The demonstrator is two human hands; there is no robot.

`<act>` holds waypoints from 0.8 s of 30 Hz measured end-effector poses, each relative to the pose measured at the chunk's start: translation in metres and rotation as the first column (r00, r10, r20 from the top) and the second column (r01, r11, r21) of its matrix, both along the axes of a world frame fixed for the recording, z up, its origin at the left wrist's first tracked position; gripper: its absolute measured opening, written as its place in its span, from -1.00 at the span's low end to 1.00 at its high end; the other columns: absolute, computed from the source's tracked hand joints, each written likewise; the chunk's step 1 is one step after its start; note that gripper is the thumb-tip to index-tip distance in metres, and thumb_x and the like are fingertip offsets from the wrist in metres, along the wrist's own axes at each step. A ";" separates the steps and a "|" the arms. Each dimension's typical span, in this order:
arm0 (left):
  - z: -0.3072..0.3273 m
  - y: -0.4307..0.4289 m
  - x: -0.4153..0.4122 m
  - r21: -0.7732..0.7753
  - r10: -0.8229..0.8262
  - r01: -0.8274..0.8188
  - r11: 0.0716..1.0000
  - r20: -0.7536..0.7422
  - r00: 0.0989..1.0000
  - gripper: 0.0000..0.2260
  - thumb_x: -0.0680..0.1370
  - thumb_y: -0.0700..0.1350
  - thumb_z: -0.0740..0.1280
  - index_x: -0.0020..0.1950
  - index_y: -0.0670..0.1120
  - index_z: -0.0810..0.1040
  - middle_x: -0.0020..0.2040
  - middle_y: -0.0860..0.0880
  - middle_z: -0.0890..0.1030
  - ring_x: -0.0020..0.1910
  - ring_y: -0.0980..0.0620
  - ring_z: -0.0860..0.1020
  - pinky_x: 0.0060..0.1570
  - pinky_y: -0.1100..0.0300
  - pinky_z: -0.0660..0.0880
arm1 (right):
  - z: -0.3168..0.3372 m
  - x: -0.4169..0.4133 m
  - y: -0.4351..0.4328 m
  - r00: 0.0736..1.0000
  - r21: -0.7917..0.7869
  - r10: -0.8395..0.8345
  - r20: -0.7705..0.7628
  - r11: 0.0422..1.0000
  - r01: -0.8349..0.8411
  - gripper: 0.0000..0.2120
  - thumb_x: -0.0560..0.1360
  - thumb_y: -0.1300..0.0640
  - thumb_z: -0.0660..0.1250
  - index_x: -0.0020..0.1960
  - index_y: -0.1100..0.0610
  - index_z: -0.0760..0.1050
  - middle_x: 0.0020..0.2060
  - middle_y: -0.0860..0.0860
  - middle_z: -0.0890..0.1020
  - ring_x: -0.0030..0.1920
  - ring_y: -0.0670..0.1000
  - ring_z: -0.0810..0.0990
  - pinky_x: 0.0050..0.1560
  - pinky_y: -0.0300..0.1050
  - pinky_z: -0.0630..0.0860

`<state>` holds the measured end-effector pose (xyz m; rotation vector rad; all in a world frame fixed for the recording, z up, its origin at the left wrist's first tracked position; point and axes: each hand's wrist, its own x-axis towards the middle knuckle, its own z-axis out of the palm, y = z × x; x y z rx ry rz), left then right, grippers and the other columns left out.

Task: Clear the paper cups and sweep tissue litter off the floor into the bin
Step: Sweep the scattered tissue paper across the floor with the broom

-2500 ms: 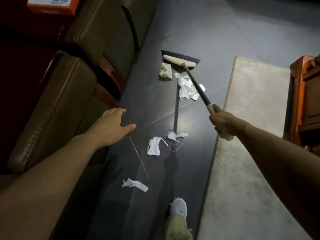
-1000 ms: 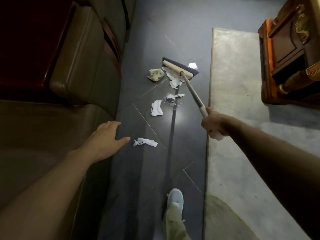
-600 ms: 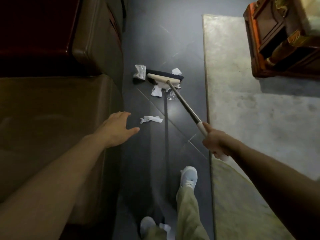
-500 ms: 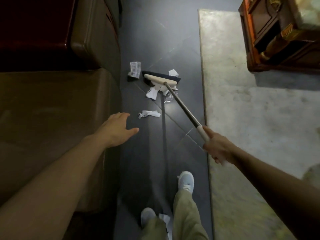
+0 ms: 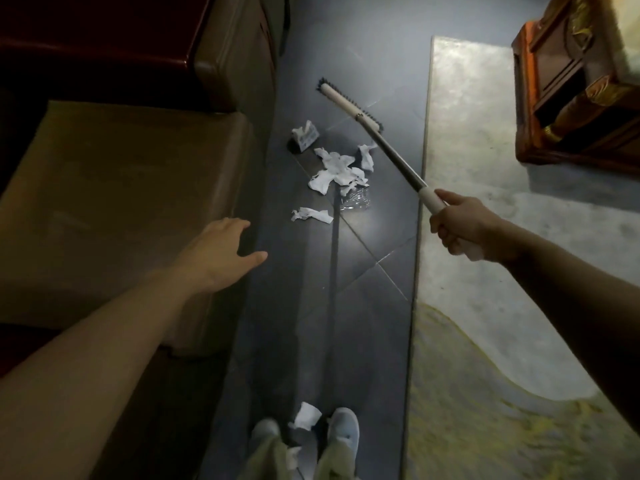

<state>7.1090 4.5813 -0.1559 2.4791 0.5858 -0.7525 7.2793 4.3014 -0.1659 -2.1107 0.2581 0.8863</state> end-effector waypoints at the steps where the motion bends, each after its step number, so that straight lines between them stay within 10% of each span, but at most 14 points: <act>1: -0.003 -0.003 -0.007 0.010 0.007 -0.007 1.000 -0.005 1.000 -0.39 0.56 0.10 0.24 0.53 -0.05 0.10 0.53 -0.05 0.12 0.50 -0.03 0.10 0.43 0.00 0.13 | -0.001 0.003 0.002 1.000 0.008 0.009 0.010 1.000 -0.009 -0.38 0.50 0.42 0.16 0.49 0.02 0.24 -0.31 0.13 0.43 -0.45 -0.02 0.34 -0.56 -0.23 0.33; 18: -0.032 -0.011 -0.051 0.043 0.090 -0.088 0.995 -0.039 0.995 -0.39 0.56 0.12 0.23 0.53 -0.03 0.08 0.55 -0.01 0.09 0.52 0.02 0.02 0.46 0.06 0.06 | -0.055 0.023 0.020 0.982 -0.095 0.183 -0.046 0.978 -0.187 -0.41 0.50 0.45 0.17 0.47 0.09 0.27 -0.33 0.14 0.38 -0.46 0.01 0.30 -0.64 -0.33 0.29; 24: -0.042 -0.019 -0.088 0.019 0.094 -0.094 0.995 -0.025 0.995 -0.38 0.56 0.14 0.23 0.54 -0.03 0.09 0.54 -0.02 0.10 0.52 0.02 0.03 0.44 0.08 0.07 | -0.088 -0.014 0.014 0.907 -0.310 0.410 -0.099 0.853 -0.419 -0.38 0.49 0.37 0.16 0.50 0.07 0.15 -0.06 0.25 0.46 -0.21 0.18 0.47 -0.30 -0.03 0.48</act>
